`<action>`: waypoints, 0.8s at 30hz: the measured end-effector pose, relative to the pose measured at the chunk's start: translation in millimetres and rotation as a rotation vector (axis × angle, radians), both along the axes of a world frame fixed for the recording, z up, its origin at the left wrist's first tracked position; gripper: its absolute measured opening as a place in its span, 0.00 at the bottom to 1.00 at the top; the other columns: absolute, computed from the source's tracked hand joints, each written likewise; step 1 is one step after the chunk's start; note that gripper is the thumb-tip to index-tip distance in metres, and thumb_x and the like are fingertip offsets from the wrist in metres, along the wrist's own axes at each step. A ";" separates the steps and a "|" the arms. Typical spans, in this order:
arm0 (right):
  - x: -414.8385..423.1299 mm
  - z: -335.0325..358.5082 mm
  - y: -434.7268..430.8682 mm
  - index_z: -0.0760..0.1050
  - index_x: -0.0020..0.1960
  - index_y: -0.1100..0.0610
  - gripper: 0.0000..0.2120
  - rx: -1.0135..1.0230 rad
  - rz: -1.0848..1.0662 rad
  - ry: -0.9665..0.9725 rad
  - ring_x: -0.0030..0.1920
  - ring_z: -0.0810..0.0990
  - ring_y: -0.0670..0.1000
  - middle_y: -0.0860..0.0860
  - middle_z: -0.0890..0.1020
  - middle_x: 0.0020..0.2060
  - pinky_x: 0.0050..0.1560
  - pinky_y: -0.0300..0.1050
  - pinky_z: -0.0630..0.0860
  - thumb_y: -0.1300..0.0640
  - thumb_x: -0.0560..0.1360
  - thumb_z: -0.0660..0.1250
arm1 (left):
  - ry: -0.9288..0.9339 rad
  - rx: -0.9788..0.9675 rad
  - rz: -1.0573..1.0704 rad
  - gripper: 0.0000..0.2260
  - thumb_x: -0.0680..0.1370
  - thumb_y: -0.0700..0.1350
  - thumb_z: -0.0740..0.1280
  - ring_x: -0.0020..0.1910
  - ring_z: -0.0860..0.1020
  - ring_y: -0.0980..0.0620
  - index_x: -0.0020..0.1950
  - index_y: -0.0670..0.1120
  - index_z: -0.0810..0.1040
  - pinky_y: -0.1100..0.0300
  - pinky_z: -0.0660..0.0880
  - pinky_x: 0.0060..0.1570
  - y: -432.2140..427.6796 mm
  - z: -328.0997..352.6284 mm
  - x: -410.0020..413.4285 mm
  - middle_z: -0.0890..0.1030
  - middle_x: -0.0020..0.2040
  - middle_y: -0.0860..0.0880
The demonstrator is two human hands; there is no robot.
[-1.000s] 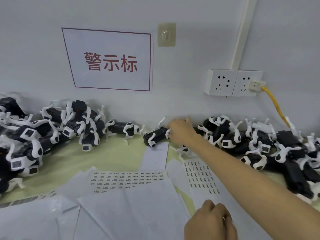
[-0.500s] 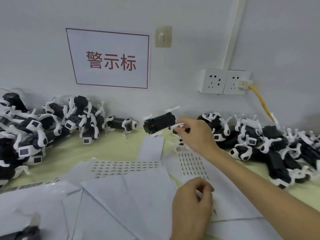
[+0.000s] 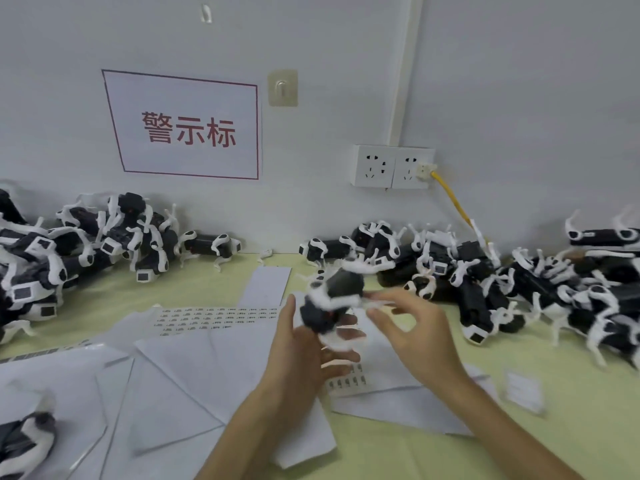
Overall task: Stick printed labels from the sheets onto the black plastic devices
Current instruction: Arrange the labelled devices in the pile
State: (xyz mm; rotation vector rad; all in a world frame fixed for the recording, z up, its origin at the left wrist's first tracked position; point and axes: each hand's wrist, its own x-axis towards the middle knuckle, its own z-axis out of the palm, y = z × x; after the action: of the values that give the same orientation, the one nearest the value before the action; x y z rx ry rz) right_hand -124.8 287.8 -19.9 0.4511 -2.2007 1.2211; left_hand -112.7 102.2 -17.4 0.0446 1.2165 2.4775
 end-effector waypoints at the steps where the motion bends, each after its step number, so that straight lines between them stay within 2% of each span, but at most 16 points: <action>1: 3.2 -5.6 -2.1 0.83 0.52 0.45 0.13 -0.011 0.015 -0.024 0.52 0.83 0.39 0.34 0.85 0.49 0.50 0.33 0.75 0.61 0.74 0.76 | -0.022 0.071 -0.060 0.31 0.84 0.60 0.52 0.35 0.80 0.41 0.61 0.35 0.80 0.53 0.79 0.35 0.9 1.1 2.8 0.82 0.45 0.36; 2: 4.7 -10.2 -3.5 0.83 0.53 0.45 0.14 -0.022 0.021 -0.051 0.52 0.83 0.39 0.34 0.85 0.49 0.50 0.33 0.75 0.63 0.74 0.76 | -0.025 0.101 -0.105 0.28 0.83 0.59 0.57 0.36 0.79 0.40 0.63 0.36 0.80 0.51 0.79 0.37 1.9 1.1 5.3 0.81 0.46 0.36; 4: 3.9 -16.2 -3.0 0.82 0.53 0.47 0.15 -0.036 0.007 -0.084 0.52 0.82 0.40 0.37 0.85 0.48 0.50 0.34 0.75 0.66 0.74 0.75 | 0.045 -0.021 -0.140 0.24 0.79 0.59 0.63 0.39 0.80 0.42 0.61 0.41 0.84 0.51 0.79 0.44 4.5 -1.4 9.1 0.83 0.50 0.38; 6: 2.9 -16.9 -2.0 0.81 0.56 0.50 0.16 -0.034 -0.033 -0.085 0.54 0.80 0.39 0.37 0.83 0.52 0.51 0.36 0.75 0.69 0.75 0.72 | 0.123 -0.173 -0.122 0.21 0.77 0.61 0.64 0.42 0.82 0.47 0.58 0.48 0.86 0.54 0.79 0.46 7.3 -2.8 11.9 0.85 0.53 0.43; 9: 7.3 -11.9 2.5 0.76 0.60 0.43 0.19 -0.092 -0.031 -0.056 0.57 0.79 0.39 0.36 0.80 0.58 0.52 0.33 0.75 0.67 0.79 0.67 | 0.151 -0.264 -0.068 0.19 0.78 0.63 0.63 0.49 0.83 0.50 0.60 0.56 0.85 0.56 0.77 0.48 10.2 -0.1 13.9 0.85 0.58 0.47; 11: 11.8 -6.4 4.9 0.78 0.60 0.41 0.13 -0.142 0.065 -0.091 0.57 0.81 0.42 0.37 0.82 0.57 0.52 0.34 0.75 0.55 0.81 0.63 | 0.163 -0.236 -0.010 0.20 0.79 0.62 0.64 0.52 0.83 0.49 0.61 0.52 0.85 0.56 0.79 0.49 10.5 -0.9 13.8 0.85 0.60 0.45; 14: 20.4 -2.8 2.1 0.77 0.64 0.39 0.15 -0.065 0.272 -0.190 0.59 0.81 0.45 0.38 0.83 0.58 0.56 0.39 0.75 0.43 0.81 0.59 | 0.167 -0.173 0.057 0.22 0.80 0.60 0.63 0.51 0.84 0.49 0.60 0.46 0.85 0.59 0.79 0.47 8.8 -0.2 14.5 0.85 0.58 0.43; 17: 24.3 -10.0 -7.6 0.70 0.72 0.37 0.20 0.190 0.249 -0.194 0.59 0.79 0.40 0.36 0.81 0.59 0.56 0.36 0.73 0.40 0.80 0.59 | 0.129 -0.084 0.133 0.21 0.78 0.58 0.65 0.52 0.85 0.47 0.59 0.43 0.85 0.55 0.77 0.52 2.7 -2.5 9.7 0.86 0.56 0.43; 18: 24.9 -12.0 -10.6 0.69 0.73 0.38 0.22 0.229 0.211 -0.178 0.57 0.79 0.39 0.35 0.81 0.58 0.56 0.37 0.73 0.40 0.80 0.59 | 0.124 -0.060 0.151 0.21 0.77 0.57 0.65 0.49 0.85 0.48 0.59 0.43 0.85 0.57 0.78 0.50 0.7 -3.6 7.7 0.86 0.55 0.44; 20: 25.2 -13.7 -13.3 0.70 0.73 0.41 0.22 0.235 0.174 -0.160 0.53 0.80 0.39 0.30 0.80 0.52 0.57 0.38 0.74 0.41 0.80 0.60 | 0.128 -0.027 0.166 0.20 0.77 0.57 0.65 0.42 0.84 0.51 0.59 0.44 0.84 0.60 0.79 0.43 -1.8 -5.4 5.2 0.86 0.52 0.47; 22: 25.9 -12.9 -12.9 0.72 0.72 0.44 0.22 0.227 0.161 -0.153 0.53 0.79 0.38 0.25 0.77 0.49 0.58 0.36 0.73 0.42 0.80 0.60 | 0.130 -0.025 0.161 0.20 0.78 0.56 0.66 0.41 0.83 0.52 0.60 0.44 0.85 0.58 0.76 0.47 -1.6 -7.5 4.1 0.86 0.54 0.47; 24: 24.8 -13.1 -10.8 0.74 0.71 0.46 0.22 0.240 0.118 -0.135 0.56 0.77 0.35 0.26 0.76 0.53 0.61 0.37 0.70 0.43 0.80 0.59 | 0.120 -0.004 0.140 0.19 0.78 0.54 0.67 0.43 0.84 0.51 0.61 0.44 0.85 0.55 0.73 0.49 -2.5 -7.8 3.7 0.85 0.57 0.47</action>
State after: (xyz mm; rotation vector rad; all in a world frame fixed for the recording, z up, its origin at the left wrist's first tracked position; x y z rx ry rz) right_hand -100.0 277.0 -33.0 0.6191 -2.4806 1.0778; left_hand -109.0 99.7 -25.2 0.1116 1.3152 2.6255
